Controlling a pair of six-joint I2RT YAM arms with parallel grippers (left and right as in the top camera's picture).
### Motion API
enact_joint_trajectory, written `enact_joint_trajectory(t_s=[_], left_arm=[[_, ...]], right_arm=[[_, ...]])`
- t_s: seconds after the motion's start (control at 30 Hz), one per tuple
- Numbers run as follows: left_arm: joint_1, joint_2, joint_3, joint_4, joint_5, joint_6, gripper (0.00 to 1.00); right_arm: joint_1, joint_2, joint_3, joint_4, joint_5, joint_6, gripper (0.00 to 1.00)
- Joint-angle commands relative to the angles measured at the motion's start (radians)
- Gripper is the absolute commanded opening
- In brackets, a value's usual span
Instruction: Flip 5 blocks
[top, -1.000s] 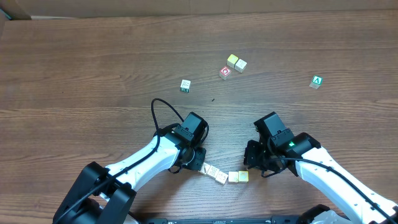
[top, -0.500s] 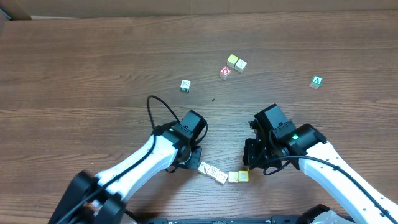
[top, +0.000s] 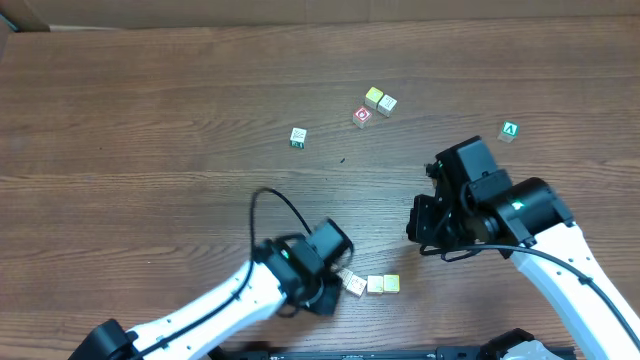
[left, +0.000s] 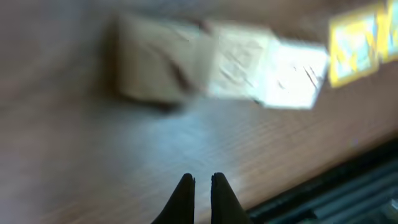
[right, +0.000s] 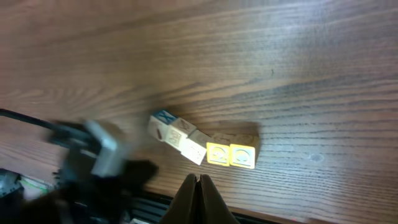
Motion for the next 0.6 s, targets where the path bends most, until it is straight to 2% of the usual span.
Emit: enact_joint_trajectory(t_s=[0.0, 0.1, 0.3, 0.4, 0.57], left_arm=[[-0.095, -0.004, -0.031, 0.038, 0.057, -0.122, 0.04], [-0.147, -0.004, -0.034, 0.066, 0.055, -0.157, 0.04], [-0.14, -0.004, -0.034, 0.112, -0.004, -0.181, 0.04], [-0.117, -0.004, -0.033, 0.135, -0.011, -0.185, 0.04], [-0.066, -0.006, -0.016, 0.133, -0.026, -0.185, 0.04]], right_arm=[[-0.019, -0.018, 0.045, -0.016, 0.014, 0.028, 0.04], [-0.035, -0.017, 0.044, -0.032, 0.014, 0.029, 0.04], [-0.035, 0.012, 0.019, -0.076, 0.092, 0.074, 0.04], [-0.031, 0.045, -0.041, -0.002, 0.048, -0.001, 0.04], [-0.019, 0.109, -0.135, 0.13, 0.032, -0.009, 0.04]])
